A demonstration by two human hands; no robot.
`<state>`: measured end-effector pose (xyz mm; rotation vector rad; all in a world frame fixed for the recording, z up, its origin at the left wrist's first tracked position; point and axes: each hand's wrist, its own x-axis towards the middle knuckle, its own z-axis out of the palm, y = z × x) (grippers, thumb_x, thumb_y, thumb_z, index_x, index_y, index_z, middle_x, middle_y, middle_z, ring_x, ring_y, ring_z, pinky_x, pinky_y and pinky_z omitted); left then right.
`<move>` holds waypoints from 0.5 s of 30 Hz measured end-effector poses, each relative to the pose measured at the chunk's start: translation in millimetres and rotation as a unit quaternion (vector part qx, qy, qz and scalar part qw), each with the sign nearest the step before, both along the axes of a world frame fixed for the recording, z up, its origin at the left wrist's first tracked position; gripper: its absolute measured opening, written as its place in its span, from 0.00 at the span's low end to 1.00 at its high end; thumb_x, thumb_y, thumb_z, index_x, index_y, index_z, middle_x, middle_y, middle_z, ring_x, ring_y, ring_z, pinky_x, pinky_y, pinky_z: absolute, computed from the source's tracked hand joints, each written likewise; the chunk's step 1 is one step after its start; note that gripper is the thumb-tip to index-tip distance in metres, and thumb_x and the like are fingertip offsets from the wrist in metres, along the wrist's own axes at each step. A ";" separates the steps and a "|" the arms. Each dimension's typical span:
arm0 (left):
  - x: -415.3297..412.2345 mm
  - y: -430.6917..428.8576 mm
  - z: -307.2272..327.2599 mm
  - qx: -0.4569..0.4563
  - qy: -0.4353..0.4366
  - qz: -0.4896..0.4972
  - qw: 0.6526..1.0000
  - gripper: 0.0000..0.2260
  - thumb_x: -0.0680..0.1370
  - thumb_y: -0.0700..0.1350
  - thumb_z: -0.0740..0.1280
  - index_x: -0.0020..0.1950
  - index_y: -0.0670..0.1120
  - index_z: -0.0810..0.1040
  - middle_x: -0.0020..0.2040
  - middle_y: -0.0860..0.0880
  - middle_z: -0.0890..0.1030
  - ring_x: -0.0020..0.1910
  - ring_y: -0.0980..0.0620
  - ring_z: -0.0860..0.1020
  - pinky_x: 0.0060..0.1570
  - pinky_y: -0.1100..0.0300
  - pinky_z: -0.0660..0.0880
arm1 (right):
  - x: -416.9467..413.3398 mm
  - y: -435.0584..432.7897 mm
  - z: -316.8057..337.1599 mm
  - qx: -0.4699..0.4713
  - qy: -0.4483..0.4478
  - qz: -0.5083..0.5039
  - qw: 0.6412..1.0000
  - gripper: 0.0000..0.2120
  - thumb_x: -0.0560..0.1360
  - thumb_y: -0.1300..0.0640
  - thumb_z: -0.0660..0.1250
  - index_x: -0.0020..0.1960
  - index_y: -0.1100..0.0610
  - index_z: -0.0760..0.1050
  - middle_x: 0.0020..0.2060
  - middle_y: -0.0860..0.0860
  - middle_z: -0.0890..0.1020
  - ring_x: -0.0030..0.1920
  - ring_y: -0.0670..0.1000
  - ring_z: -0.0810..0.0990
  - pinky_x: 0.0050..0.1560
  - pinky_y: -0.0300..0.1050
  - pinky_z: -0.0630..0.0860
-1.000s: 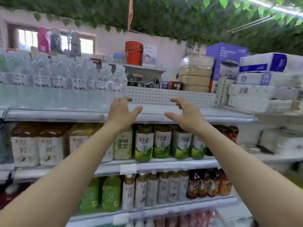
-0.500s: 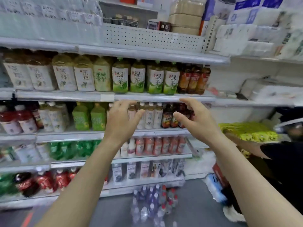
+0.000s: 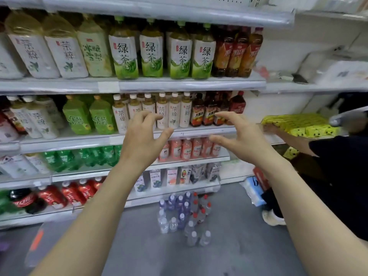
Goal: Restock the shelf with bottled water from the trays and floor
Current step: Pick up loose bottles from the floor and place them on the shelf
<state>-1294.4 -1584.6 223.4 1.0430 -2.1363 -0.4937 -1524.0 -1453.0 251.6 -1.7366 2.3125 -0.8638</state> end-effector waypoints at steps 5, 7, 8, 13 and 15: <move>-30.0 -36.8 -19.0 0.015 -0.025 -0.018 0.999 0.19 0.78 0.54 0.69 0.65 0.46 0.77 0.65 0.46 0.73 0.68 0.46 0.69 0.63 0.62 0.60 | -21.1 -40.2 -24.5 0.029 0.005 -0.014 0.999 0.32 0.73 0.41 0.74 0.74 0.44 0.69 0.70 0.50 0.73 0.70 0.50 0.70 0.70 0.42 0.65; -40.6 -49.3 -31.5 0.029 -0.039 -0.024 0.999 0.19 0.78 0.54 0.69 0.65 0.46 0.77 0.66 0.45 0.72 0.69 0.47 0.68 0.65 0.61 0.60 | -25.9 -54.4 -38.8 0.042 -0.002 -0.018 0.999 0.32 0.73 0.42 0.75 0.74 0.45 0.69 0.70 0.51 0.73 0.70 0.51 0.70 0.67 0.40 0.63; -46.2 -54.6 -38.8 0.033 -0.046 -0.026 0.998 0.20 0.78 0.55 0.69 0.65 0.46 0.77 0.66 0.45 0.72 0.69 0.46 0.68 0.66 0.59 0.62 | -28.6 -60.3 -47.4 0.049 -0.007 -0.017 0.999 0.33 0.73 0.43 0.75 0.74 0.46 0.69 0.70 0.51 0.72 0.71 0.51 0.70 0.66 0.39 0.62; -81.9 -66.7 -85.1 0.088 -0.083 -0.030 0.992 0.20 0.78 0.55 0.69 0.66 0.47 0.77 0.65 0.45 0.73 0.67 0.44 0.69 0.66 0.54 0.65 | -52.8 -78.4 -99.8 0.094 -0.043 -0.018 0.995 0.35 0.72 0.42 0.76 0.75 0.47 0.69 0.70 0.52 0.72 0.72 0.52 0.69 0.68 0.42 0.63; -96.6 -65.6 -107.0 0.109 -0.103 -0.030 0.988 0.20 0.78 0.56 0.68 0.66 0.47 0.77 0.65 0.44 0.73 0.66 0.43 0.70 0.65 0.54 0.66 | -66.7 -83.1 -121.9 0.120 -0.055 -0.016 0.991 0.35 0.72 0.43 0.76 0.76 0.48 0.68 0.71 0.54 0.71 0.72 0.53 0.69 0.69 0.42 0.63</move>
